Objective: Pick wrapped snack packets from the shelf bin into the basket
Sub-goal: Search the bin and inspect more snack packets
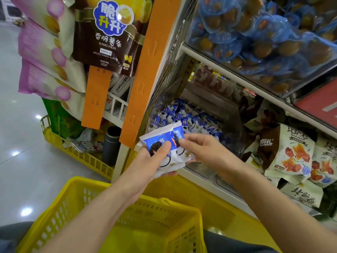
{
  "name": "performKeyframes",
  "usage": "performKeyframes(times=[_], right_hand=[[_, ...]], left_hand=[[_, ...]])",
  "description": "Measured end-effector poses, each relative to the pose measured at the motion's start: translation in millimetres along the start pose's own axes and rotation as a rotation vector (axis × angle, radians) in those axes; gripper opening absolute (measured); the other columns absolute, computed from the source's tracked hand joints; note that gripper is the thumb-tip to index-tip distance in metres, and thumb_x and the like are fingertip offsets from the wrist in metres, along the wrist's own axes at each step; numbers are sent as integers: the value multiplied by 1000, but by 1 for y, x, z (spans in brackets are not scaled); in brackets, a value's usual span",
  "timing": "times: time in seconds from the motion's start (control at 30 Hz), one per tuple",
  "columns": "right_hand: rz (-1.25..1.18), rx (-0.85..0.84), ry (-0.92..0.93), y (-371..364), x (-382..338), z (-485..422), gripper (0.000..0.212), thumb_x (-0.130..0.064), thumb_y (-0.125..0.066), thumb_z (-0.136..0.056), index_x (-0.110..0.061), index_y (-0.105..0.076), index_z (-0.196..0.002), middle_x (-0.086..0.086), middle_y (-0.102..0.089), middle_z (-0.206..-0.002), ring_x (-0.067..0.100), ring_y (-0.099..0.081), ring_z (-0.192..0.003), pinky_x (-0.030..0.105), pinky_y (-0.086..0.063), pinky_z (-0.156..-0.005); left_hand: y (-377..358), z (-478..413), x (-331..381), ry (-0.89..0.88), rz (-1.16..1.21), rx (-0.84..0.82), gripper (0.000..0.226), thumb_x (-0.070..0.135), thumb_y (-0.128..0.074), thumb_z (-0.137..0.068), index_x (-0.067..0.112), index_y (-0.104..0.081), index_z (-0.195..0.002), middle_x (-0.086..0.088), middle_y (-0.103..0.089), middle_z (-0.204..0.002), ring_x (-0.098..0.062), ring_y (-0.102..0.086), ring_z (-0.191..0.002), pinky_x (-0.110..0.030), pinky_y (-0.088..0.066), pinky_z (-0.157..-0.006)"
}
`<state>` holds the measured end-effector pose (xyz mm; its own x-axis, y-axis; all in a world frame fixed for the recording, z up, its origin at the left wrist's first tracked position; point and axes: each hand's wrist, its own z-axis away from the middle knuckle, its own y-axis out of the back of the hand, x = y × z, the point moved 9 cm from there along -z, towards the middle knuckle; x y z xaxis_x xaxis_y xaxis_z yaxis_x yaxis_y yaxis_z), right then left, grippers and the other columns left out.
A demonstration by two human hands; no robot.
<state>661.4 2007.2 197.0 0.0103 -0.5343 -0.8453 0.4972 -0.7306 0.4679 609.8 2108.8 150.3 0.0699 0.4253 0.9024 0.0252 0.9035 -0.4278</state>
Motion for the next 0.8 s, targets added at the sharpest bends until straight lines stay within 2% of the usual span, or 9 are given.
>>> performKeyframes(times=[0.1,0.17,0.2,0.27,0.37,0.47,0.6,0.73,0.8], right_hand=[[77,281,20,47,-6,-13,20,-36,-55,-90,-23,-70,-93,1,-71,-85,7,-67,-70,23,-54,-59],[106,541,17,87,-6,-26,25,-32,-56,-90,-15,-65,-107,0,-69,-94,13,-66,-84,31,-55,-76],[136,643,8,103,-5,-32,30,-30,-58,-90,-11,-61,-113,1,-67,-98,16,-64,-87,33,-54,-81],[228,732,12,117,-2,-46,31,-26,-59,-89,-8,-59,-114,4,-63,-96,14,-59,-81,28,-50,-75],[339,661,-52,113,14,-71,22,-22,-60,-89,-5,-62,-103,9,-66,-96,16,-61,-77,30,-52,-73],[422,628,-115,109,27,-82,27,-21,-62,-88,5,-63,-98,19,-67,-96,30,-63,-88,43,-51,-86],[558,532,-202,106,40,-90,24,-24,-63,-87,0,-64,-87,16,-59,-75,24,-55,-69,37,-48,-74],[645,466,-251,107,35,-95,39,-29,-67,-84,3,-62,-106,21,-64,-106,29,-61,-92,39,-48,-86],[670,400,-281,103,32,-99,38,-29,-66,-84,4,-63,-103,24,-63,-105,35,-61,-97,43,-48,-92]], left_hand=[[16,-5,-2,14,-5,131,36,29,-48,-92,13,-49,-125,0,-70,-101,-18,-67,-94,-48,-48,-94],[24,-7,-3,5,-3,187,32,28,-46,-94,9,-49,-119,17,-66,-70,1,-63,-68,-44,-48,-94],[25,-9,-4,9,-9,202,31,29,-46,-94,9,-48,-118,20,-61,-61,5,-59,-60,-40,-49,-91],[26,-9,-5,13,-22,216,35,31,-46,-93,13,-49,-123,23,-55,-52,6,-54,-51,-22,-50,-71],[27,-9,-2,0,-56,236,35,31,-45,-94,12,-49,-123,25,-46,-40,6,-46,-39,-7,-36,-43],[28,-8,2,-2,-43,254,33,33,-43,-94,12,-49,-119,24,-46,-39,6,-45,-38,-7,-35,-41],[29,-10,11,-17,-12,257,30,31,-41,-95,16,-49,-120,25,-47,-38,7,-47,-37,-7,-35,-40],[27,-10,9,6,7,249,34,31,-41,-95,13,-48,-123,23,-48,-38,8,-48,-37,-7,-37,-40],[27,-9,8,24,10,249,37,31,-42,-95,8,-46,-123,23,-47,-37,7,-47,-36,-7,-36,-39]])
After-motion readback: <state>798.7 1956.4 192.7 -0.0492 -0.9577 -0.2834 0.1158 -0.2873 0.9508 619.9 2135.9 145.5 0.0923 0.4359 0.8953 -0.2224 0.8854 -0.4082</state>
